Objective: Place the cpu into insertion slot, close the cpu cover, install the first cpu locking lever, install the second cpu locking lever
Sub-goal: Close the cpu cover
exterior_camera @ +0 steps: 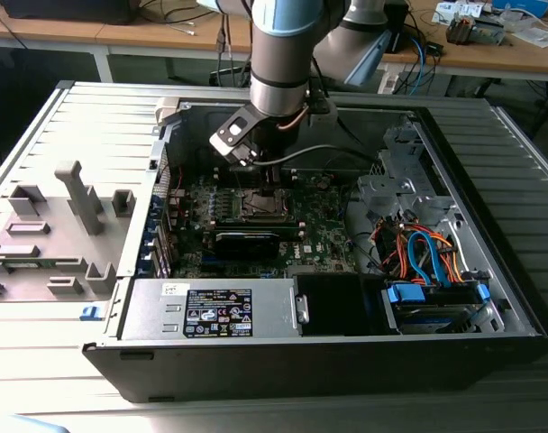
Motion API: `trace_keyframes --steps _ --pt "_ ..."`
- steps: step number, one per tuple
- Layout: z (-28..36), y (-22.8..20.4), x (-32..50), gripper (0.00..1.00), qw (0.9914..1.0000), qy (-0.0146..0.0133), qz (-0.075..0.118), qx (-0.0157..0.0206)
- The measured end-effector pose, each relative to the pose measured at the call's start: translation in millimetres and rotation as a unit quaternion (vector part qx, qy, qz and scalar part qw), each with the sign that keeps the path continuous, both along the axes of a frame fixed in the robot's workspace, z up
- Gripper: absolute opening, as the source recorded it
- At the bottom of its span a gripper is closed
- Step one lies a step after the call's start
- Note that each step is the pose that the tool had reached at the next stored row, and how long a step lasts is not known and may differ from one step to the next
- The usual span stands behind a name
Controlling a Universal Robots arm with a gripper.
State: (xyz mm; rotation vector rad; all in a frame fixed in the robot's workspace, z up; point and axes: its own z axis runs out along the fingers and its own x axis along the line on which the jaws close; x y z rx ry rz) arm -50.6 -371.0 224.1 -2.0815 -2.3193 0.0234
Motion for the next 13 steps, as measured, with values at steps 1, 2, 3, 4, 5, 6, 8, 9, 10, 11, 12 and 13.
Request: trace_keyframes --steps 1,2,3,4,5,6,8,9,10,11,12,13 --pt "2.4 0.0 1.1 0.11 1.00000 0.0011 0.000 0.0000" --pt "5.1 0.0 1.8 0.11 1.00000 0.0019 0.000 0.0000" --pt "8.0 0.0 2.3 0.11 1.00000 0.0026 0.000 0.0000" --pt "10.9 0.0 2.8 0.11 0.99999 0.0032 0.000 0.0000" --pt "13.9 0.0 3.2 0.11 0.99999 0.0037 0.000 -0.0001" --pt "16.9 0.0 3.5 0.11 0.99999 0.0041 0.000 0.0000" --pt "23.3 0.0 3.7 0.11 0.99999 0.0046 0.000 0.0000" --pt "25.8 0.0 3.7 0.11 0.99999 0.0047 0.000 0.0000" --pt "28.4 0.0 3.8 0.11 0.99999 0.0047 0.000 -0.0001" --pt "30.4 0.0 3.8 0.11 0.99999 0.0048 0.000 0.0000" --pt "32.0 0.0 3.8 0.11 0.99999 0.0048 0.000 -0.0001" --pt "33.0 0.0 3.9 0.11 0.99999 0.0048 0.000 0.0001"
